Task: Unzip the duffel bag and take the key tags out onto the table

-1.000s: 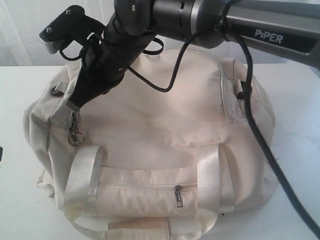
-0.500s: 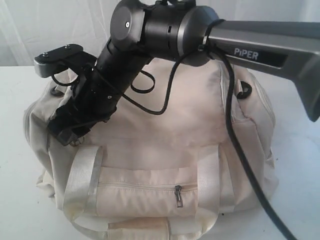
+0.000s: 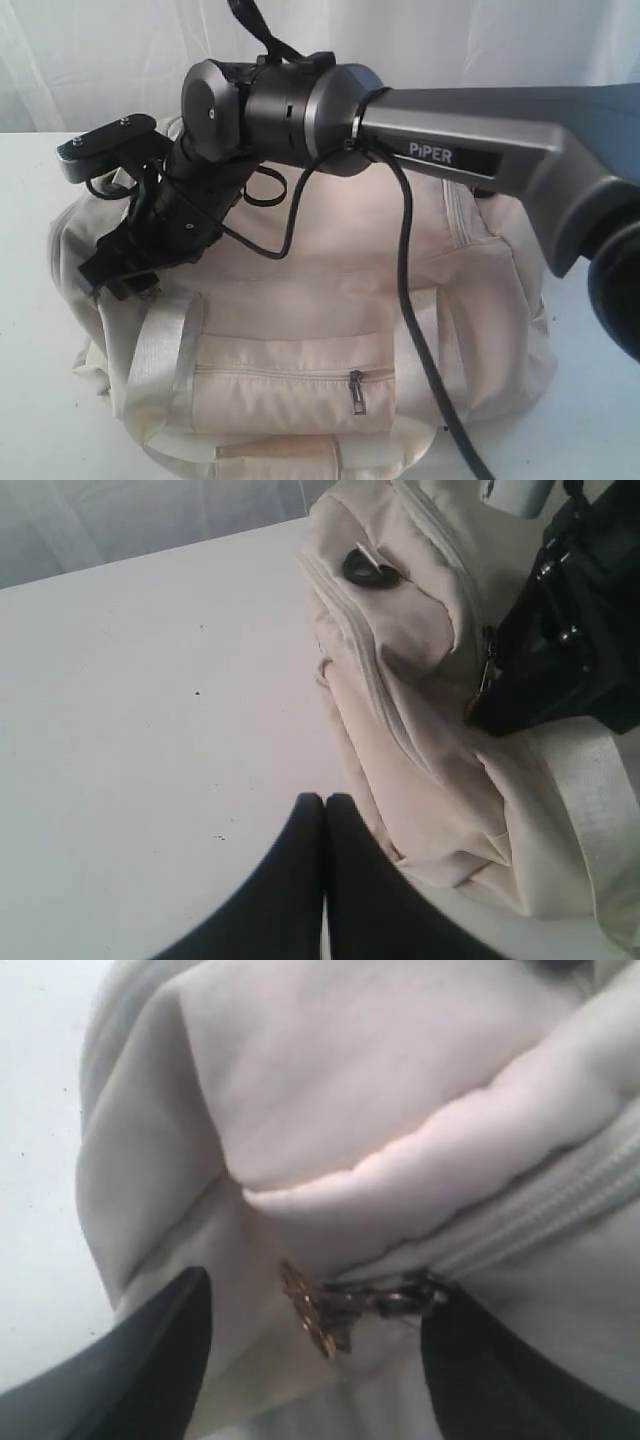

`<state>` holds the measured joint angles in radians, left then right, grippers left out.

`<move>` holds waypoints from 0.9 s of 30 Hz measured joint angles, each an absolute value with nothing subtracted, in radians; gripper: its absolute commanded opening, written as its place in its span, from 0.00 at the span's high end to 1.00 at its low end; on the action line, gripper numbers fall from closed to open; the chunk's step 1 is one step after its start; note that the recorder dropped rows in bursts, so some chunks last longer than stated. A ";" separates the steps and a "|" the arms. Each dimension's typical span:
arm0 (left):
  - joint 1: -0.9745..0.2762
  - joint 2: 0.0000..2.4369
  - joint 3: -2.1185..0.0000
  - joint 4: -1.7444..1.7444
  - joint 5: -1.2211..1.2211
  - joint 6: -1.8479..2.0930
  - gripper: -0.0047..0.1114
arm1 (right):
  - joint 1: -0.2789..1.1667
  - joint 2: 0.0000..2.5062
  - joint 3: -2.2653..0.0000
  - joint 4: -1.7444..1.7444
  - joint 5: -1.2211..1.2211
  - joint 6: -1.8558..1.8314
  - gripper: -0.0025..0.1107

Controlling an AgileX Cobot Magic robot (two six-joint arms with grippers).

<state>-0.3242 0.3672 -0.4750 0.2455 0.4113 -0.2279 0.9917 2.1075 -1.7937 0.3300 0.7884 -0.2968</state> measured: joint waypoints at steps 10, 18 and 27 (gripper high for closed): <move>-0.324 0.367 -0.475 0.248 0.411 -0.228 0.96 | 1.004 2.126 -1.792 0.244 0.762 -0.199 0.98; -0.324 0.367 -0.475 0.248 0.411 -0.228 0.96 | 1.005 2.120 -1.792 0.213 0.792 -0.183 0.98; -0.324 0.367 -0.475 0.248 0.411 -0.230 0.96 | 1.006 2.039 -1.792 0.104 0.863 -0.180 0.98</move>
